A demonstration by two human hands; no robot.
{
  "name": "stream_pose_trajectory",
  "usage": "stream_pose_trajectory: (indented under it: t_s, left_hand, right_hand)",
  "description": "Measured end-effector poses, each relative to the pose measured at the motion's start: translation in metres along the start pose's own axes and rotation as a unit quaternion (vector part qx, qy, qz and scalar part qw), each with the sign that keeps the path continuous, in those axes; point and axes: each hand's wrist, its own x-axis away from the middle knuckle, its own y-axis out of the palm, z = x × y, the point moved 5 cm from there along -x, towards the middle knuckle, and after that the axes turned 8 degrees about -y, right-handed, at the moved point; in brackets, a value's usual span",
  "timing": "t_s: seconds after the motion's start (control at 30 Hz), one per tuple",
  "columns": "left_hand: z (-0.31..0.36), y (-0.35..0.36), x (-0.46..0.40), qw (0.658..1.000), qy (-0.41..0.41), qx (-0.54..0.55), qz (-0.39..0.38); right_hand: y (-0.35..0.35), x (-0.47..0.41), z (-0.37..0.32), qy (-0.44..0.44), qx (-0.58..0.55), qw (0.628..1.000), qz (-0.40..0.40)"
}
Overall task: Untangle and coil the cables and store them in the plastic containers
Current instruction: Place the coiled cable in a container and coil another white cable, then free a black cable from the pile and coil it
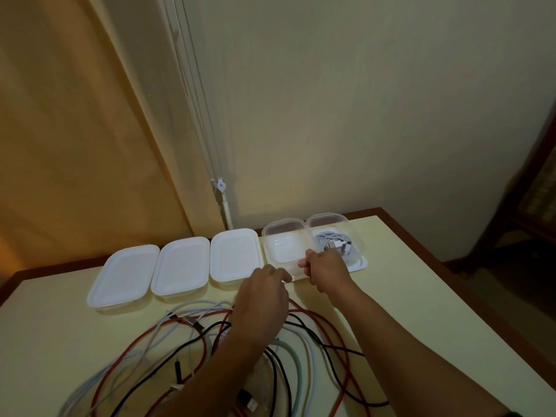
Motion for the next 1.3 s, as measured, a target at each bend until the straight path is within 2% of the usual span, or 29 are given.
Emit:
stream_pose_trajectory:
  t_s: [0.13, 0.33, 0.5, 0.7, 0.9, 1.3]
  left_hand:
    - [-0.003, -0.006, -0.006, 0.999, -0.013, -0.025, 0.02]
    - [-0.008, 0.0, -0.012, 0.996, -0.006, -0.08, -0.025]
    - [-0.01, 0.0, -0.014, 0.993, 0.012, -0.115, -0.022]
    - [-0.01, -0.001, -0.015, 0.993, 0.011, -0.119, -0.023]
    - [-0.011, -0.004, -0.016, 0.994, 0.013, -0.106, -0.02]
    - [-0.02, -0.009, -0.019, 0.996, 0.009, -0.082, -0.027]
  right_hand:
    - [0.0, -0.003, 0.01, -0.016, 0.027, 0.999, 0.016]
    - [0.001, -0.003, 0.018, -0.007, 0.048, 0.998, 0.033]
    - [-0.001, 0.0, 0.032, -0.002, 0.079, 0.995, 0.056]
    - [-0.007, 0.006, 0.035, -0.018, 0.095, 0.991, 0.095]
    - [-0.004, 0.015, 0.034, -0.025, 0.134, 0.988, 0.077]
    - [-0.005, 0.025, 0.029, -0.017, 0.104, 0.992, 0.071]
